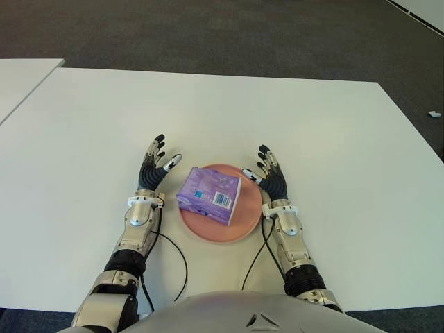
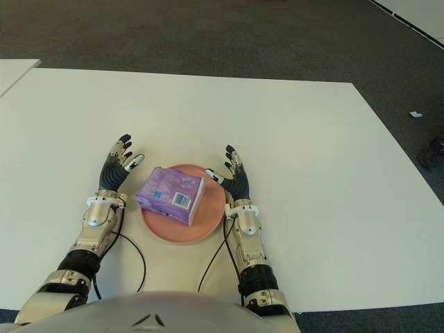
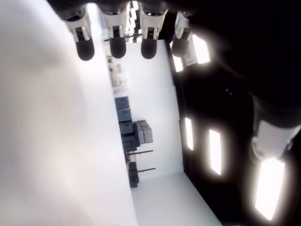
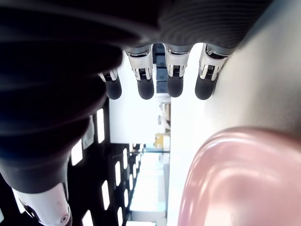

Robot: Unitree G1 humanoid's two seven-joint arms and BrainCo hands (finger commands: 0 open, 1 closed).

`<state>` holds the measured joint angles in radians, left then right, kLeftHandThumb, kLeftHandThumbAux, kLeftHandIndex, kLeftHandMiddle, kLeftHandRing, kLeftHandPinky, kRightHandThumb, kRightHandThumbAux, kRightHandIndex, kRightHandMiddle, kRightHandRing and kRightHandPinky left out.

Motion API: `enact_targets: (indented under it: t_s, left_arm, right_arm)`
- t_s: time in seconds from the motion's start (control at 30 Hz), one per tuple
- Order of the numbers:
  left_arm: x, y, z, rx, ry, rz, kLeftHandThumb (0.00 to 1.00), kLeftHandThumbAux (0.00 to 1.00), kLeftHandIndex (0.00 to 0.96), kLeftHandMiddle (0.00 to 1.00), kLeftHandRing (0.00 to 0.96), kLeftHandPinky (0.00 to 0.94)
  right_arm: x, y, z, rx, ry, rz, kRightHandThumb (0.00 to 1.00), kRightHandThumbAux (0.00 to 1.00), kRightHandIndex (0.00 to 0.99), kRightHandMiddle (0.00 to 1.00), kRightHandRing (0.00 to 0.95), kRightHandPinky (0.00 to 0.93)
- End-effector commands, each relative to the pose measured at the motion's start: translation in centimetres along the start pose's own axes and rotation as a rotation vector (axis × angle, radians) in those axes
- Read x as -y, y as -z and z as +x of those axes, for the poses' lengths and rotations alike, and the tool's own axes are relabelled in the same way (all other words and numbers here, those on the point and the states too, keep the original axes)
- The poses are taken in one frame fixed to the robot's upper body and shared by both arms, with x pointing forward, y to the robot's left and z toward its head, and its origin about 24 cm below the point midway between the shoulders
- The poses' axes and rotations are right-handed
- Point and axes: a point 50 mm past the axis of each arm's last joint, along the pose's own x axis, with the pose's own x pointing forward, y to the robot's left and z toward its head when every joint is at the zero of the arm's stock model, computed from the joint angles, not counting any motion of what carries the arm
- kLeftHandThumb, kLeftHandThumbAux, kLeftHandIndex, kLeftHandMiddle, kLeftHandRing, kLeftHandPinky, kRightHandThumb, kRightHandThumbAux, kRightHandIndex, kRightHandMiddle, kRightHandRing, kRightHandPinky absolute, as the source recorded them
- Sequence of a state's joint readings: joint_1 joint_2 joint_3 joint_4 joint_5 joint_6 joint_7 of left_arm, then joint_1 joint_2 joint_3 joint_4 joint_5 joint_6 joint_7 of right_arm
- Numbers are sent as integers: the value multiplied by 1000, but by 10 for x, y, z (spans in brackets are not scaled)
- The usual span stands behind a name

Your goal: Put the tissue paper into the plate.

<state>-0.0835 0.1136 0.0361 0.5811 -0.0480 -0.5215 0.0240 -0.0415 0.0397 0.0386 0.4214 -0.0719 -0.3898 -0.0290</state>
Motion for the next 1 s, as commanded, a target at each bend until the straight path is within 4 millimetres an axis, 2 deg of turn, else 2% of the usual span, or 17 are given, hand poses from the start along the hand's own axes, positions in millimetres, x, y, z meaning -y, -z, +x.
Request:
enact_targets:
  t_s: [0.03,0.43,1.0]
  left_arm:
    - [-2,21,-22,-203,-34,-98,1,550,0,0,0,0]
    - [-1,10,-25,-309,-82,-167,86,535,0,14,0,0]
    - [-3,1,-24,-321,-80,-118,72,527,0,6,0,0]
  right_arm:
    - [6,29,-20,-158,26,8,27,735,0,0,0,0]
    - [5,28,-20,-147,23,3,15,741,0,0,0,0]
    - [5,27,-20,-139,30,-4,9,737,0,0,0,0]
